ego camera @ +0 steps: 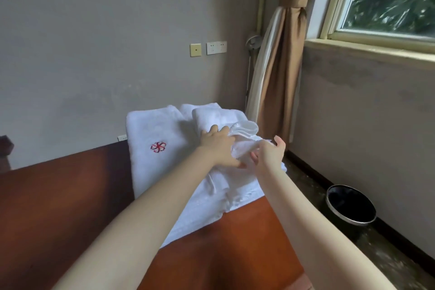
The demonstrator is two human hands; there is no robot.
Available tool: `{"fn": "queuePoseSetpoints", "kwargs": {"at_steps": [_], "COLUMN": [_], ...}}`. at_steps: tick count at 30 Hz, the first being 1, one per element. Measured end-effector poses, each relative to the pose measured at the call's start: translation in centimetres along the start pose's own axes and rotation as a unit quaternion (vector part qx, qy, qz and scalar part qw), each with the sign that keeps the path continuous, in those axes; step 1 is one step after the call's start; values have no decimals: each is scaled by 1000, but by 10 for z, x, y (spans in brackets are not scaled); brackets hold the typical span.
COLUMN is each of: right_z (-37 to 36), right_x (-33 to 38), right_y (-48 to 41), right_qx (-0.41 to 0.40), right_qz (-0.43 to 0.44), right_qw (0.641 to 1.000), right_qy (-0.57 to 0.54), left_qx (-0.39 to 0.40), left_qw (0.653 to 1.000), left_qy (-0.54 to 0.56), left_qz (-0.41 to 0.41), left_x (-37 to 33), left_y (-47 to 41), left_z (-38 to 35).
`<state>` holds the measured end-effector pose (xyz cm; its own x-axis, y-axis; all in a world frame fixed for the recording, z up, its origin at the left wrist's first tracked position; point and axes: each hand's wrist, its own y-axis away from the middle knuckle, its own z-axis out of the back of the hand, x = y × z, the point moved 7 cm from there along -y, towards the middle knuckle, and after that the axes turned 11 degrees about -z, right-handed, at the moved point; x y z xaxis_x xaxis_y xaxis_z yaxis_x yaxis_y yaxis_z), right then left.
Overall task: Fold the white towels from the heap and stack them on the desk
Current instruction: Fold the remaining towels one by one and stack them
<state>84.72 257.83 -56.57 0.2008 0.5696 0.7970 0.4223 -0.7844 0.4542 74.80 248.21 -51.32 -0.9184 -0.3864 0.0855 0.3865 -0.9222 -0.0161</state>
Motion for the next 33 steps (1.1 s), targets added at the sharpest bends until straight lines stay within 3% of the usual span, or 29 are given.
{"fn": "queuePoseSetpoints", "kwargs": {"at_steps": [4,6,14,19,28,30,33], "right_z": [5,6,-12,6,51,53,55], "right_x": [16,19,45,54,18,14,16], "right_y": [-5,-5,-1,10,16,18,24], "right_qx": [-36,-31,38,0,-47,-47,-93], "right_qz": [89,98,153,174,242,253,298], "right_qw": [959,939,923,928,893,872,786], "right_qy": [266,328,352,329,378,417,534], "left_qx": [-9,8,-7,-2,59,72,78], "left_qw": [999,998,992,988,988,989,994], "left_qy": [-44,-54,-122,-153,-140,-131,-79], "left_qz": [28,41,42,28,3,-6,-8], "left_x": [-2,-6,-7,-30,-63,-62,-54], "left_y": [15,17,15,20,43,48,47], "left_z": [-9,-11,29,41,-10,-17,-8]}}
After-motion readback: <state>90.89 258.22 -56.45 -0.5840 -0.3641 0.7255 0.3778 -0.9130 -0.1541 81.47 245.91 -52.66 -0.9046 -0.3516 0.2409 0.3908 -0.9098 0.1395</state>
